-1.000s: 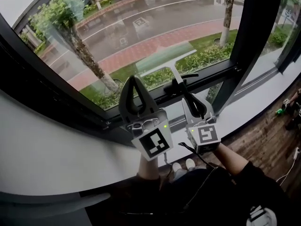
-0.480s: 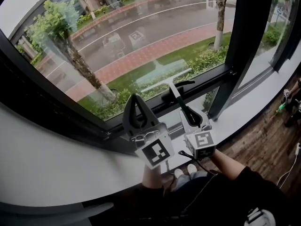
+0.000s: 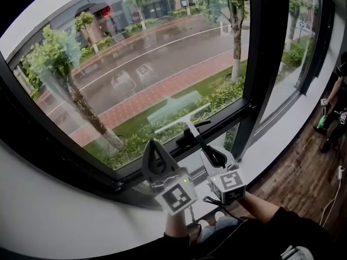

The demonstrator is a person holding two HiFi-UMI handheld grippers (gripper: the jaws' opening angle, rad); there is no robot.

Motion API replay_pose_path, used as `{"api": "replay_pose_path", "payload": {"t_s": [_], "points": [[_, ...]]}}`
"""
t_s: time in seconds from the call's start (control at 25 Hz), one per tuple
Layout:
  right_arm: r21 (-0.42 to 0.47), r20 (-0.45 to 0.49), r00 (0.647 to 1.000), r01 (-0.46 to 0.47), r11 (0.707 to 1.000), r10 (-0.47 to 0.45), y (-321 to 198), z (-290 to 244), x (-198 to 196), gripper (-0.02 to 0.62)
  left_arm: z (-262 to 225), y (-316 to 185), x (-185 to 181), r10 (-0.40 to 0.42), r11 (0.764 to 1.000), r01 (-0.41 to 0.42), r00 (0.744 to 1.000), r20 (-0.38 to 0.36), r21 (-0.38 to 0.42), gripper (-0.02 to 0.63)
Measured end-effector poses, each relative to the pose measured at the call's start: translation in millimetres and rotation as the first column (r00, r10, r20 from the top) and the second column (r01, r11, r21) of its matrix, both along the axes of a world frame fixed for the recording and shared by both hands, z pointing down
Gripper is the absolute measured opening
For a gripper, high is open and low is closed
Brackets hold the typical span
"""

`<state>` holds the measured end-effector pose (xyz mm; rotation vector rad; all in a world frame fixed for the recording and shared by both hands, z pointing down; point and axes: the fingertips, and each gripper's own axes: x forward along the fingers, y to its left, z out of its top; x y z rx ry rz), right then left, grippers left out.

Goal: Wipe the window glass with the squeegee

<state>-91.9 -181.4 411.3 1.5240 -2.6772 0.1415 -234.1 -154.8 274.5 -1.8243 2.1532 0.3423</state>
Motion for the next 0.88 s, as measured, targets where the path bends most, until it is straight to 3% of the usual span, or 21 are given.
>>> {"api": "replay_pose_path", "payload": {"t_s": [0.16,0.36,0.56,0.72,0.88], "points": [[0.125,0.072,0.997,-0.014,0.992,0.005,-6,-68,22,0.096,-29,-6,11,0.039,0.999,-0.039,0.999,0.038,0.0,0.0],[0.287,0.184,0.982,-0.019,0.958,-0.036,-20,-162,61,0.097,-71,-22,47,0.058,0.998,-0.053,0.982,0.18,-0.029,0.0],[0.44,0.191,0.981,-0.042,0.897,-0.047,-47,-252,99,0.096,-138,-45,85,0.027,0.997,-0.047,0.956,0.292,0.062,0.0],[0.558,0.177,0.982,-0.049,0.828,-0.061,-65,-310,124,0.097,-182,-56,111,-0.006,0.988,-0.033,0.967,0.257,0.149,0.0],[0.622,0.192,0.978,-0.055,0.781,-0.084,-84,-354,145,0.096,-206,-64,141,-0.006,0.978,-0.04,0.976,0.217,0.205,0.0]]}}
